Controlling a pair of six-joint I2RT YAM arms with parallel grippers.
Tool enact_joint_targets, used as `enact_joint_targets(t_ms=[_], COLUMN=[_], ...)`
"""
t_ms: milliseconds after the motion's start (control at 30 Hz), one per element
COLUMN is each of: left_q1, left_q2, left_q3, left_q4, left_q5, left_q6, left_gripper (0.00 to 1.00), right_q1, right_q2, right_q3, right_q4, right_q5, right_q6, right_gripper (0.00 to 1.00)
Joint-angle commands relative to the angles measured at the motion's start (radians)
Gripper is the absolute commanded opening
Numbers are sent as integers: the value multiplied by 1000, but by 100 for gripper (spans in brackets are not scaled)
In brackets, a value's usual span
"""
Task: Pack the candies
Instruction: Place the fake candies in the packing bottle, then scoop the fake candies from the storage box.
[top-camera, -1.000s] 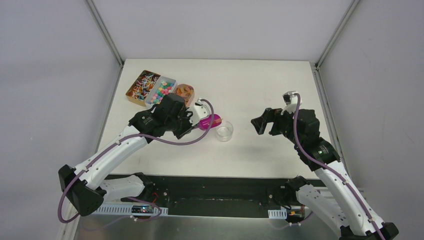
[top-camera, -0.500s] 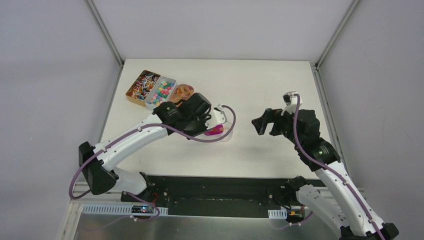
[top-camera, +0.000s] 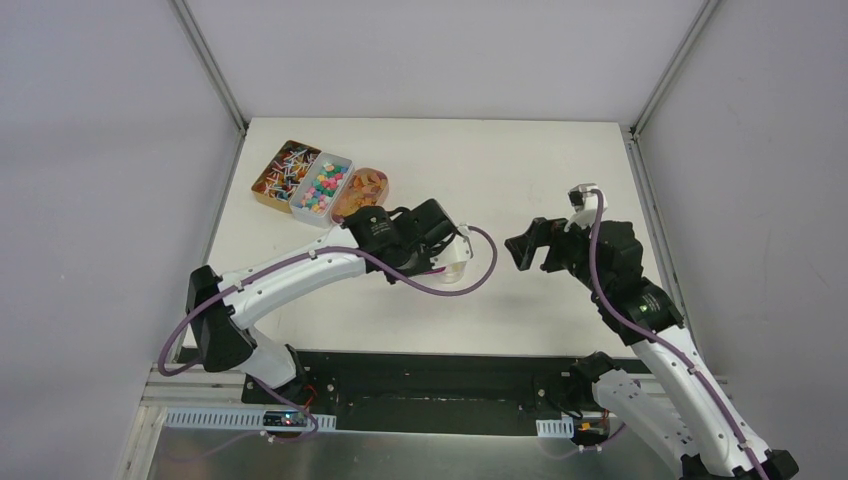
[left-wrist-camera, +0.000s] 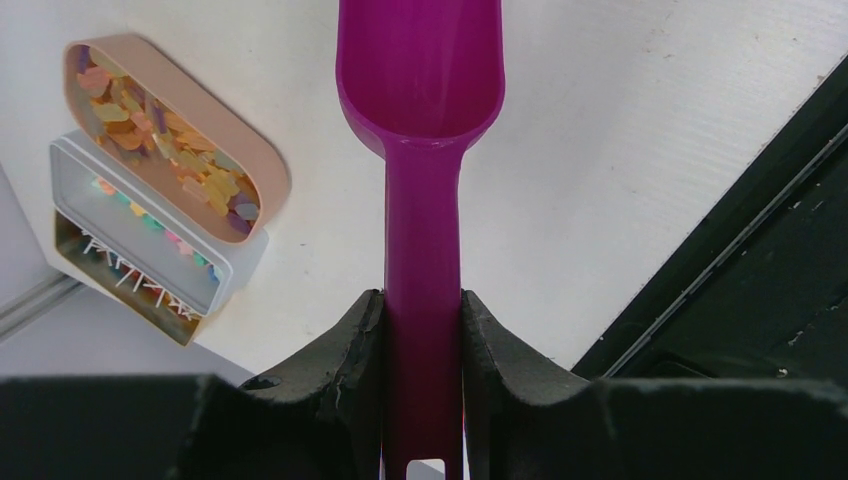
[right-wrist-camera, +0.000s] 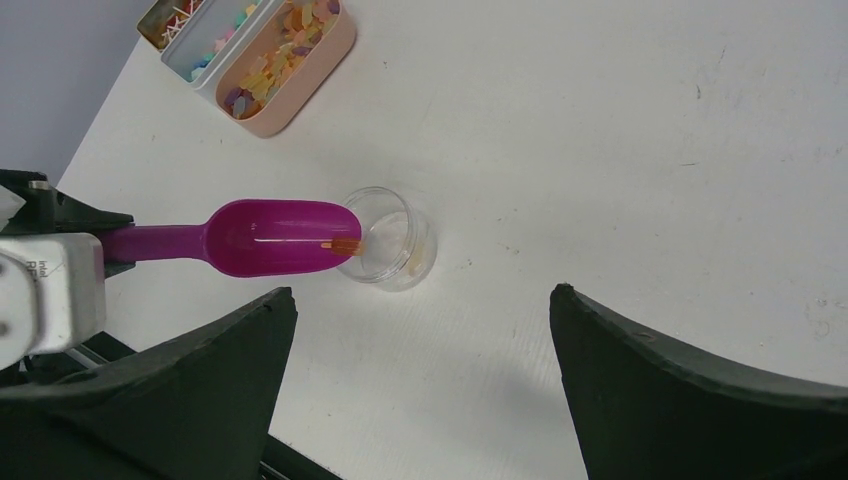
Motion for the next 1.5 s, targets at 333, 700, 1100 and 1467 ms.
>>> enact_joint_targets(t_ms=[333,700,1100,1467], left_q1=[-39,150,483,550], left_q2=[-12,-50,-8,139], left_q3=[88,138,242,380], left_q4=[4,-51,-159,-230], left_q5=[-109,-21,9,-20], left_q6=[-63,-201,-301,-286], left_gripper=[0,0,0,0], right_q1=[-2,-2,-3,-3], right_q2=[-25,-32,-33,-25], right_q3=[8,10,7,23], right_q4=[19,19,14,-16], right_q5=[12,-5,-29,-27], right_q6=[-10,-2,-14,-55], right_gripper=[100,100,100,100])
